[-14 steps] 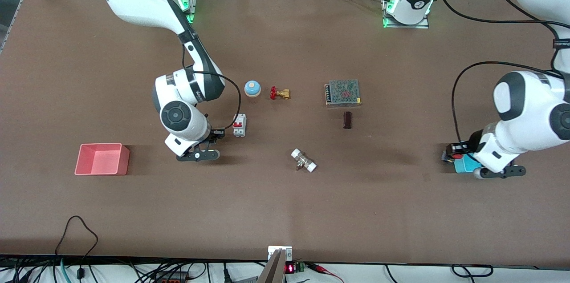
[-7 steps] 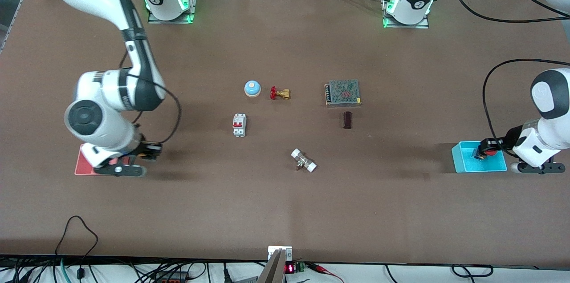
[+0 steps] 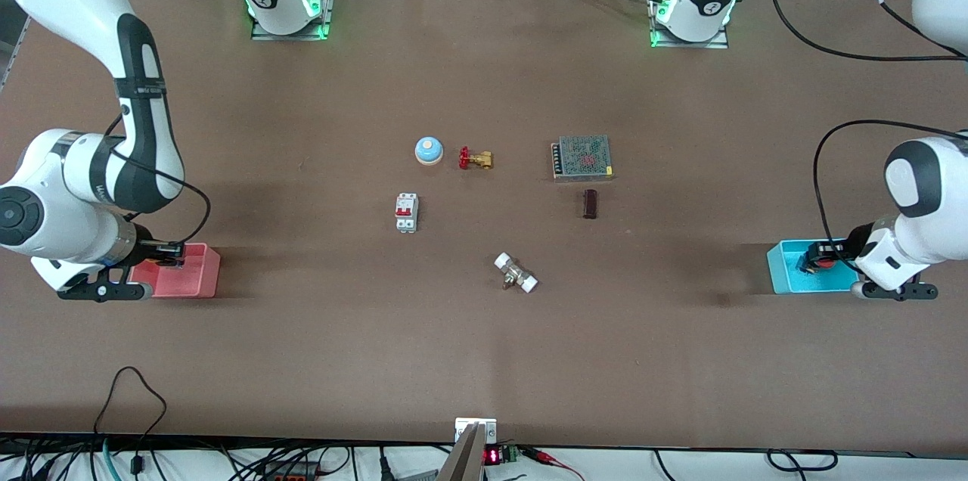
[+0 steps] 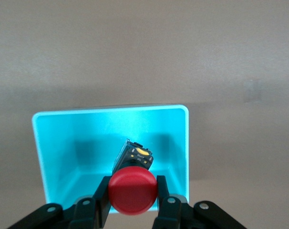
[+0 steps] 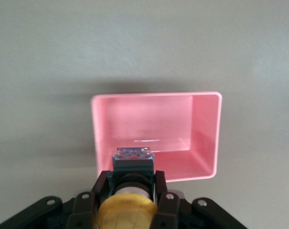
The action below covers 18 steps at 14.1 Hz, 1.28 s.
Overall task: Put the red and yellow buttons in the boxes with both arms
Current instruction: 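Carry the yellow button to pink box while the left gripper lowers red button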
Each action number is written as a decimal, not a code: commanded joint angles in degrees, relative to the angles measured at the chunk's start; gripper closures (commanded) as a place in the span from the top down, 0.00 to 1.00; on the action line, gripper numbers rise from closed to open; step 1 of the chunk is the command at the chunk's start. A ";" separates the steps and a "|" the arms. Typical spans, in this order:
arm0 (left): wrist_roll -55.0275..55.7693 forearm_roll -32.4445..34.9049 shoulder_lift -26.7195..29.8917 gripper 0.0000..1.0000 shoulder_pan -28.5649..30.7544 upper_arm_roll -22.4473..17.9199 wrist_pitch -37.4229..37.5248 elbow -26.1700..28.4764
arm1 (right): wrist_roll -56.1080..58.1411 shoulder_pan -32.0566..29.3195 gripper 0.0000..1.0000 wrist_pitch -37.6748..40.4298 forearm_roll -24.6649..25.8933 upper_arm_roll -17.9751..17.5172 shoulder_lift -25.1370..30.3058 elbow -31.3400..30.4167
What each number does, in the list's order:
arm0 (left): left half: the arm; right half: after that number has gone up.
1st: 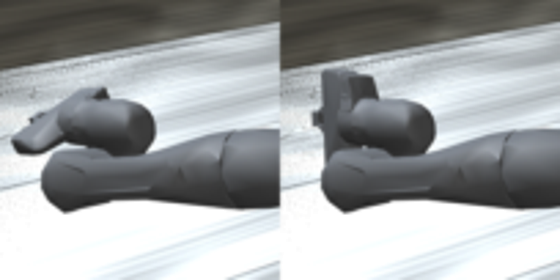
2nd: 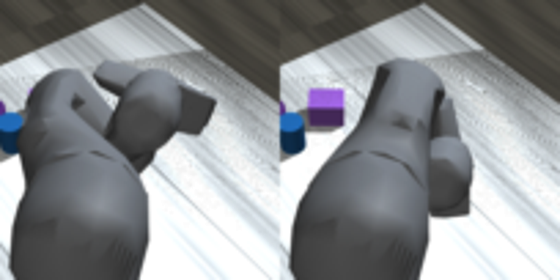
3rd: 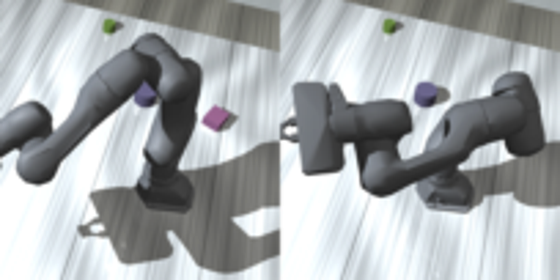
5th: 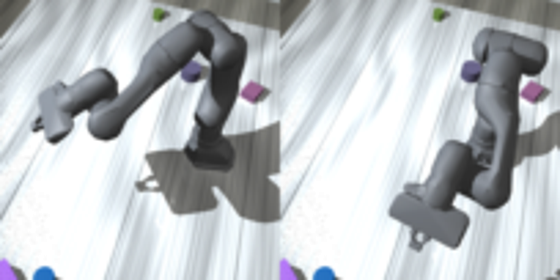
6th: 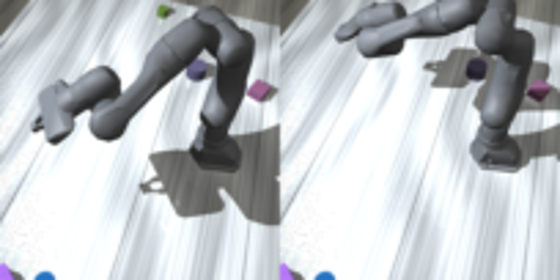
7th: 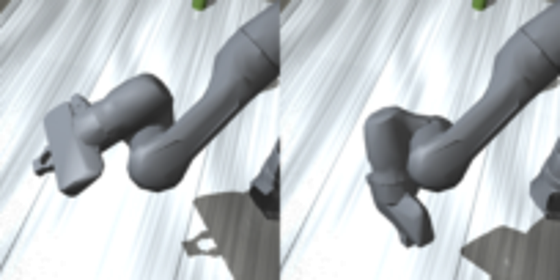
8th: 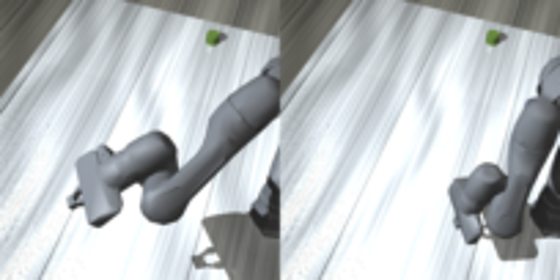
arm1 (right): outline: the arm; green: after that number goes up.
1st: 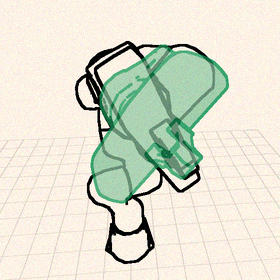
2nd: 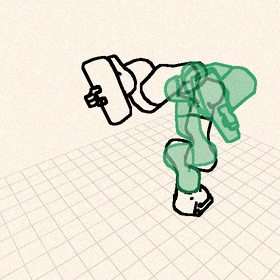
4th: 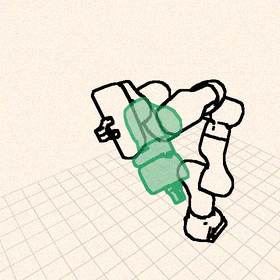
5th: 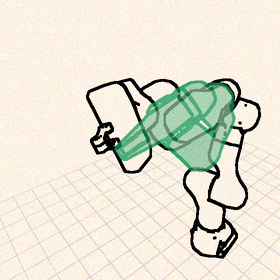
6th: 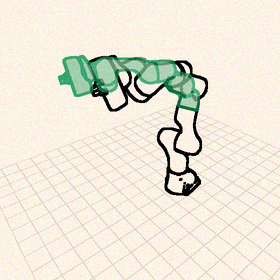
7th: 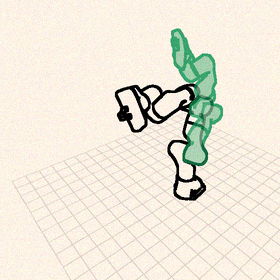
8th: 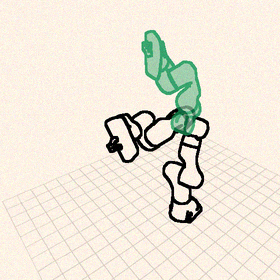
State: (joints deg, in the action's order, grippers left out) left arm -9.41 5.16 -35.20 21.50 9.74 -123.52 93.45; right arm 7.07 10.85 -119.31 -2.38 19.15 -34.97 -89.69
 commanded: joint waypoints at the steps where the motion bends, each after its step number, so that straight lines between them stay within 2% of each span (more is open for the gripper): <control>1: -0.79 1.43 -2.06 0.32 0.82 0.37 -2.33 -0.20 | 2.76 -1.00 0.05 0.04 -0.25 -0.70 -1.15 0.92; 3: -0.79 1.43 -2.60 0.35 0.82 0.10 -2.95 -0.20 | 3.30 -1.70 0.06 -1.35 -0.34 -0.61 -3.52 1.97; 4: -0.79 1.43 -2.51 0.41 0.82 0.10 -2.95 -0.28 | 3.38 -1.88 0.06 -2.06 -0.43 -0.61 -4.66 3.20; 5: -0.44 1.35 -2.34 0.54 0.65 0.19 -2.95 -0.37 | 3.38 -2.32 0.06 -2.24 -0.52 -0.70 -5.46 3.91; 11: 0.61 0.73 -0.14 0.85 0.12 1.06 -2.42 -2.39 | 4.88 -3.20 0.06 -4.09 -0.87 -0.96 -7.75 4.27; 13: 2.10 0.73 1.61 0.91 -0.84 2.20 -2.25 -2.31 | 5.05 -3.29 0.06 -4.09 -2.53 -0.96 -8.27 4.18; 18: 8.87 0.73 7.32 0.93 -2.26 6.85 -1.55 0.76 | 5.58 -3.46 0.07 -4.26 -3.68 -0.96 -9.07 4.18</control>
State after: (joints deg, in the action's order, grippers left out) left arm -3.27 5.20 -31.48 19.04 14.65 -125.66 90.99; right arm 10.99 8.46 -123.45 -4.97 18.89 -43.14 -86.90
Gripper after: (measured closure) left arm 0.062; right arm 0.577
